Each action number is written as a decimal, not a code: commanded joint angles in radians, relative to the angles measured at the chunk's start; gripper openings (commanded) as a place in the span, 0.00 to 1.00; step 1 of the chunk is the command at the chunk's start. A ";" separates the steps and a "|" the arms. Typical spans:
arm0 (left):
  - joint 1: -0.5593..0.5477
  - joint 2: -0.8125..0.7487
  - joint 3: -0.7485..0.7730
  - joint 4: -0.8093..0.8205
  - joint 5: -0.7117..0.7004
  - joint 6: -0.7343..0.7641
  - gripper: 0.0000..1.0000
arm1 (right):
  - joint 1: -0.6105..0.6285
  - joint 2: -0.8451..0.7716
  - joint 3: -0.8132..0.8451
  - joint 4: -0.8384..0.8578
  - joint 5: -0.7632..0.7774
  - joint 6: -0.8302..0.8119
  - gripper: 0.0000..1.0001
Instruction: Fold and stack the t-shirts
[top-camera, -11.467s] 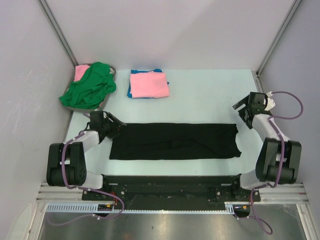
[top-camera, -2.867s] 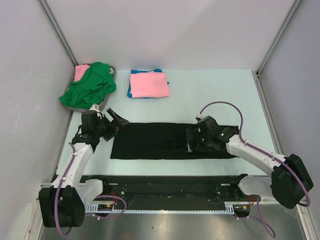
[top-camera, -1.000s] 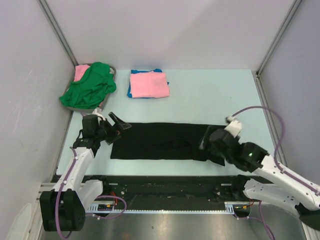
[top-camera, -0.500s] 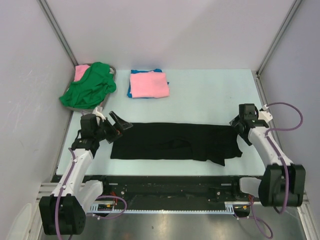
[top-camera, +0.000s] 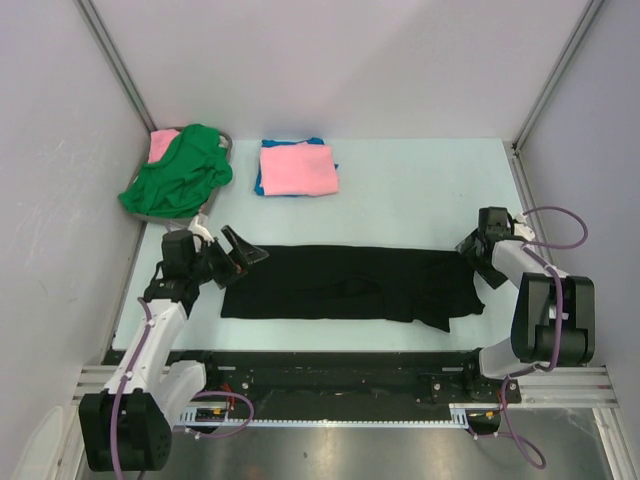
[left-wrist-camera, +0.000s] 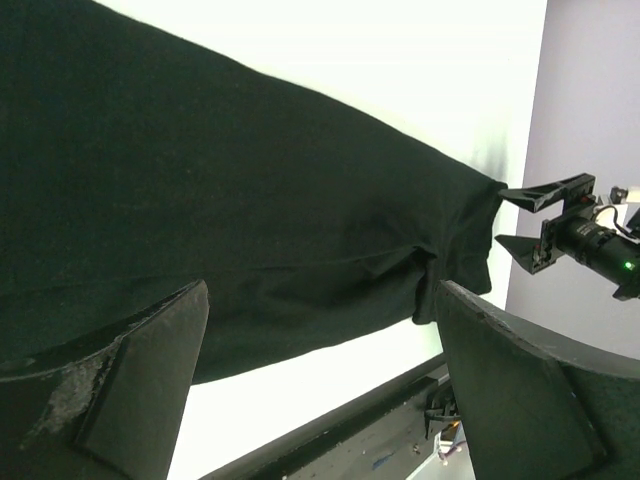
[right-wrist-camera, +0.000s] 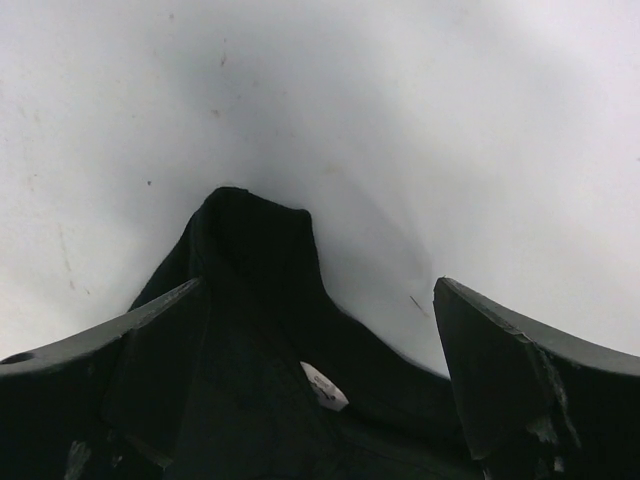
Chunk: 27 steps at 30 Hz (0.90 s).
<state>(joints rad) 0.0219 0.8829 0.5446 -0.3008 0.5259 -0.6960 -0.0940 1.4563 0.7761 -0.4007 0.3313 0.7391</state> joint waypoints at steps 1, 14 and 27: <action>0.006 0.034 -0.017 0.051 0.052 0.036 1.00 | -0.004 0.055 -0.008 0.080 -0.046 -0.027 0.97; 0.006 0.076 -0.003 0.048 0.052 0.066 1.00 | -0.007 0.203 0.044 0.180 -0.115 -0.040 0.15; 0.006 0.087 0.034 0.031 0.019 0.058 1.00 | 0.019 0.515 0.596 0.091 -0.109 -0.095 0.00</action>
<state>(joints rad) 0.0219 0.9749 0.5365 -0.2855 0.5499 -0.6498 -0.0818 1.8580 1.1717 -0.3012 0.2123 0.6712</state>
